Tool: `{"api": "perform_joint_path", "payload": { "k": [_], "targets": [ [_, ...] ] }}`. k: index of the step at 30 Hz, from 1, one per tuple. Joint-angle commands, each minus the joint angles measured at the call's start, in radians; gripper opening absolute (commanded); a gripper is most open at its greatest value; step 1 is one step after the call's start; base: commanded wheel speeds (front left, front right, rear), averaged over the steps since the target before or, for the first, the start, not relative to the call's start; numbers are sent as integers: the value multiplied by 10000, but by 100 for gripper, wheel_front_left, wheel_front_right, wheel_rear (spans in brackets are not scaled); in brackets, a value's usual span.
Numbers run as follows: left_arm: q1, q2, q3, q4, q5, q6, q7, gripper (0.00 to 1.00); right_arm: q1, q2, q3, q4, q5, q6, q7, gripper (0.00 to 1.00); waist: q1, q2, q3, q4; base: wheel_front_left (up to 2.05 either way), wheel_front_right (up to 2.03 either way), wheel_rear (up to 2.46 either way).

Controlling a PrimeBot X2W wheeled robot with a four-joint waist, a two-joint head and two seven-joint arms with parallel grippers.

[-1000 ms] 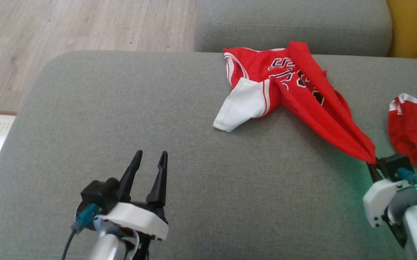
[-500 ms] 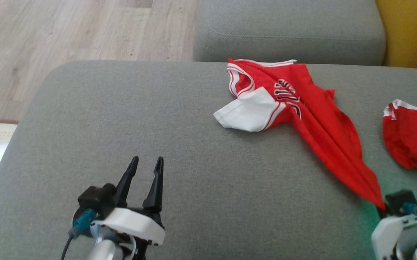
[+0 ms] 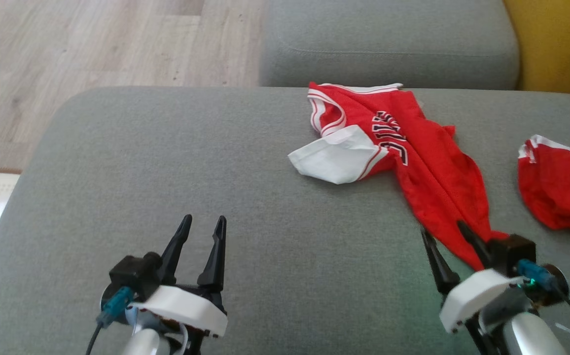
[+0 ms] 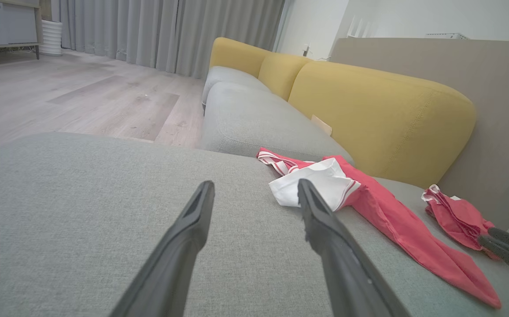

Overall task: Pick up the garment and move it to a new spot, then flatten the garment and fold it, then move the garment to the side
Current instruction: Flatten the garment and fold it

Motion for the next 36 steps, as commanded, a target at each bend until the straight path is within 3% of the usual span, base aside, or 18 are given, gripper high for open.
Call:
{"api": "perform_joint_path", "payload": {
  "k": [1,8,15,21,36],
  "targets": [
    [-418,35,264,-414,36,-28,-59,100,-571,-25,189,-417,176,-9,-272,100,0,0,33,108,0,0,0],
    [-344,35,131,-471,58,-46,-59,100,-593,837,-83,-287,531,-9,-1455,100,0,0,178,530,0,0,0],
    [-377,35,25,-458,80,-67,-59,100,-923,918,60,251,637,-9,-1810,100,0,0,574,744,0,0,0],
    [-758,35,-210,-440,-52,-78,-59,100,-2247,901,-48,859,-85,-9,-1359,100,0,0,1222,1214,0,0,0],
    [-1396,35,-991,-337,-641,157,-59,100,-5840,-1188,893,4326,-392,-9,193,100,0,0,2325,2790,0,0,0]
  ]
}}
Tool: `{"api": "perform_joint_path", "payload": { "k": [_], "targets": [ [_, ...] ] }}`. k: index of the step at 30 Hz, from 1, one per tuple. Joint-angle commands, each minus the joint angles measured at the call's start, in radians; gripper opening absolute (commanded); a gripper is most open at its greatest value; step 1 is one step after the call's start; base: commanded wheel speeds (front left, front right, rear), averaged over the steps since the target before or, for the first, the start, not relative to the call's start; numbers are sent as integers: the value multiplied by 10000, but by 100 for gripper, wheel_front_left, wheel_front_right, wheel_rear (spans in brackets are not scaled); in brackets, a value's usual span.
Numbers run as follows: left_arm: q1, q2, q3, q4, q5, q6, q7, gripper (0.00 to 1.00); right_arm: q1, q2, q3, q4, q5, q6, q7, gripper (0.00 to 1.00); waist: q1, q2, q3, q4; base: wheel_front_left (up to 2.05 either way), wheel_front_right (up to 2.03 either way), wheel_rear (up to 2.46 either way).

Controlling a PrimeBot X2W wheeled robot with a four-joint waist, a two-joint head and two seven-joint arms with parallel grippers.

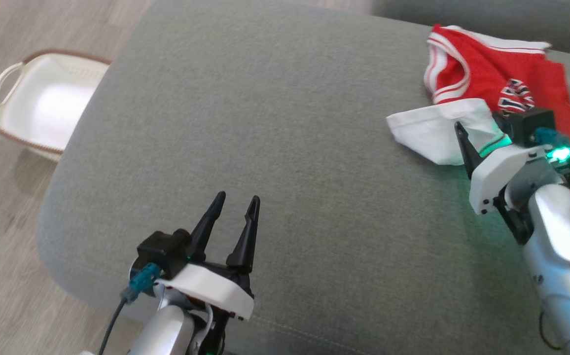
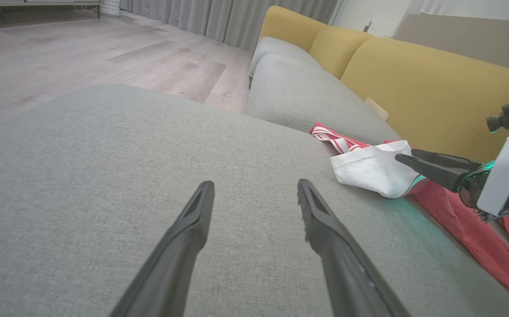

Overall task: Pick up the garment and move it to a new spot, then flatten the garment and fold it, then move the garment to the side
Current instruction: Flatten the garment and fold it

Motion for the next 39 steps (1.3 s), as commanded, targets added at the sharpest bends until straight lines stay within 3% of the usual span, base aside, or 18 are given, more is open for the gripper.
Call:
{"api": "perform_joint_path", "payload": {
  "k": [1,10,11,21,30,39],
  "targets": [
    [-469,37,267,-285,-65,43,-59,100,-484,-227,453,73,212,-9,171,100,-1,0,164,229,0,0,0],
    [-594,37,175,-302,-155,106,-59,100,-1393,-763,1476,1252,1113,-9,593,100,-1,0,262,344,0,0,0],
    [-605,37,167,-317,-161,115,-59,100,-1468,-772,1617,1338,1266,-9,640,0,-1,0,270,338,0,0,0],
    [-645,37,203,-268,-116,120,-59,100,-1817,-751,2623,1477,2384,-9,-72,0,-1,0,207,147,0,0,0],
    [-559,37,355,-205,-7,107,-59,100,-1900,224,3508,514,2981,-9,-1414,0,-1,0,-158,-110,0,0,0],
    [-427,37,449,-151,87,84,-59,100,-751,849,6311,-698,3479,-9,-1119,0,-1,0,-489,-293,0,0,0]
  ]
}}
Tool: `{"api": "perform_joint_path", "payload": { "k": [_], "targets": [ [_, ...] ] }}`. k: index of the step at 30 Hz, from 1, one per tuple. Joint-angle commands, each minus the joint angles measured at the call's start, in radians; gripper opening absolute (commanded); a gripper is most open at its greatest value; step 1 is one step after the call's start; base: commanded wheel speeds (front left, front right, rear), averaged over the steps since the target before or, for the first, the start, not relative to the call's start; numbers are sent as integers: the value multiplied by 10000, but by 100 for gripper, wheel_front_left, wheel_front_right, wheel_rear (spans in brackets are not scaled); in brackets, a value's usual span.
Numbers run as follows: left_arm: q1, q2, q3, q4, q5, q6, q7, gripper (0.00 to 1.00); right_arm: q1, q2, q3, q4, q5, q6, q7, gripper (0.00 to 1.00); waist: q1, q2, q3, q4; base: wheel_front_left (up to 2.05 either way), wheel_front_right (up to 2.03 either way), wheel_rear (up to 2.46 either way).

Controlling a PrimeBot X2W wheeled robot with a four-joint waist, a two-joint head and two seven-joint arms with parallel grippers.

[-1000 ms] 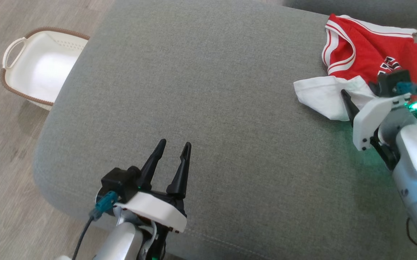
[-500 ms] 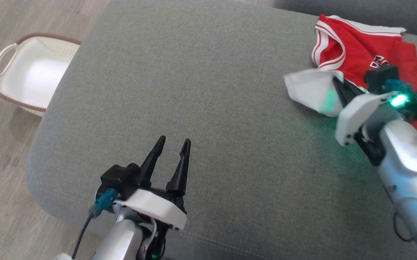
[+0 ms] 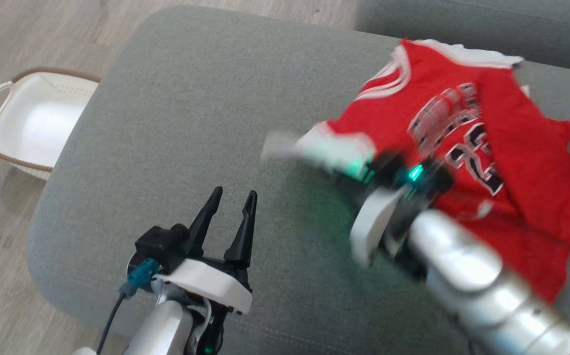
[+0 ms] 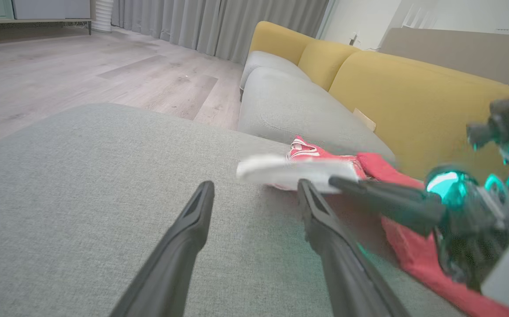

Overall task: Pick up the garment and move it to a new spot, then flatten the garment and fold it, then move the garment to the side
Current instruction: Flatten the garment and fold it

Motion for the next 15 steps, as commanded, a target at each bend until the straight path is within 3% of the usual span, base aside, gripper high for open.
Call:
{"api": "perform_joint_path", "payload": {
  "k": [1,3,7,9,13,15],
  "targets": [
    [-172,39,422,-258,84,-6,-59,100,320,132,737,-511,205,-9,79,0,0,0,-78,-67,0,0,0],
    [-116,39,502,-227,128,-13,-59,100,566,-18,1647,-722,277,-9,154,100,0,0,-168,-159,0,0,0],
    [6,39,767,-166,248,-41,-59,100,1030,-316,3127,-1157,929,-9,392,100,0,0,-385,-443,0,0,0],
    [54,39,948,-138,347,-74,-59,100,1112,-537,3381,-1334,1238,-9,327,100,0,0,-518,-643,0,0,0],
    [143,39,1274,-79,521,-127,-59,100,1310,-761,2939,-1348,1561,-9,-7,100,0,0,-740,-1008,0,0,0],
    [270,39,1631,-32,691,-179,-59,100,1737,-842,1777,-1184,1766,-9,-471,100,0,0,-1003,-1433,0,0,0]
  ]
}}
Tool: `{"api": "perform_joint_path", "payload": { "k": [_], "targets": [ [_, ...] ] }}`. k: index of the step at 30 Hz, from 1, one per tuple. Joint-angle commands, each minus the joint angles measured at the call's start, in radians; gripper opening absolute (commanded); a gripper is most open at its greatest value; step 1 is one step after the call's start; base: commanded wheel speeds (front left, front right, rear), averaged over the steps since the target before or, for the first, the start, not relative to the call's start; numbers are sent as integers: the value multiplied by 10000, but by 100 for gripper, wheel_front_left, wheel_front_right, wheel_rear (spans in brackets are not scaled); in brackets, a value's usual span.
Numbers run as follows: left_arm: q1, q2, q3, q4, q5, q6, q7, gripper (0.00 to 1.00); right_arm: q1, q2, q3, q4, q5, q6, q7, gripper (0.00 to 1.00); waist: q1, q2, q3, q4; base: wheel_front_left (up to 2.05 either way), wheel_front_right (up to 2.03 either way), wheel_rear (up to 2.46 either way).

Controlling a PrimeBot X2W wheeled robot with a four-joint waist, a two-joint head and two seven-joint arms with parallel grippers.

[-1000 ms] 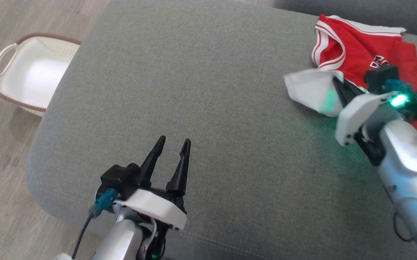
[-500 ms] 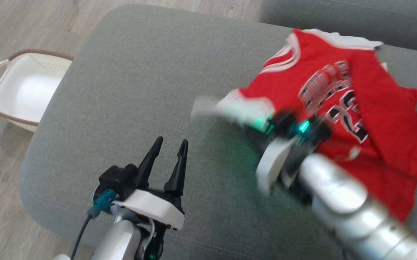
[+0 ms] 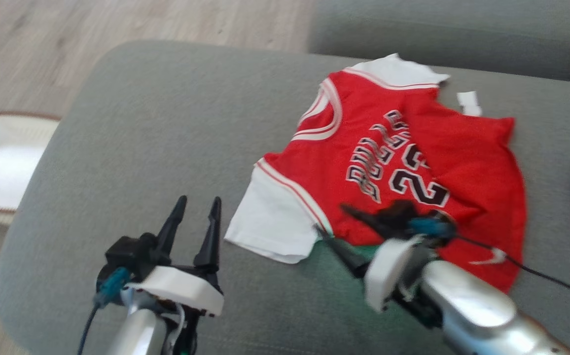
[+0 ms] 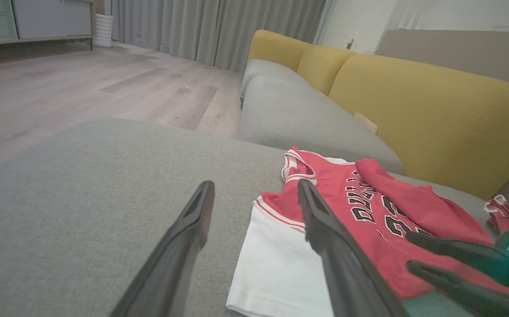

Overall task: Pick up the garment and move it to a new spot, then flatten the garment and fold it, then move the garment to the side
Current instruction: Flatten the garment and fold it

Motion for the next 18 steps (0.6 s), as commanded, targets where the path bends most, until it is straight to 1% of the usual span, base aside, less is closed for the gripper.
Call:
{"api": "perform_joint_path", "payload": {
  "k": [1,4,7,8,10,12,15,18],
  "targets": [
    [-130,37,421,-296,92,-37,-59,100,310,-22,-293,-122,-7,-9,-210,100,0,0,-302,-399,0,0,0],
    [76,37,762,-301,231,-79,-59,100,950,33,-1949,207,-330,-9,-788,100,0,0,-570,-848,0,0,0],
    [293,37,1069,-357,310,-98,-59,100,1727,269,-3805,378,-863,-9,-1334,100,0,0,-778,-1260,0,0,0],
    [338,37,1159,-399,305,-105,-59,100,1945,344,-4387,332,-1166,-9,-1474,100,0,0,-797,-1386,0,0,0],
    [409,37,1378,-529,29,-120,-59,100,2278,442,-5464,36,-2231,-9,-1691,100,0,0,-813,-1627,0,0,0],
    [441,37,1580,-569,-156,-99,-59,100,2734,819,-6443,-427,-3132,-9,-1768,100,0,0,-828,-1813,0,0,0],
    [476,37,1720,-594,-122,-94,-59,100,3471,1491,-7530,-1254,-3967,-9,-1799,100,0,0,-838,-2012,0,0,0],
    [568,37,1817,-577,-113,-101,-59,100,4070,1854,-8083,-2112,-4698,-9,-1806,100,0,0,-809,-2193,0,0,0]
  ]
}}
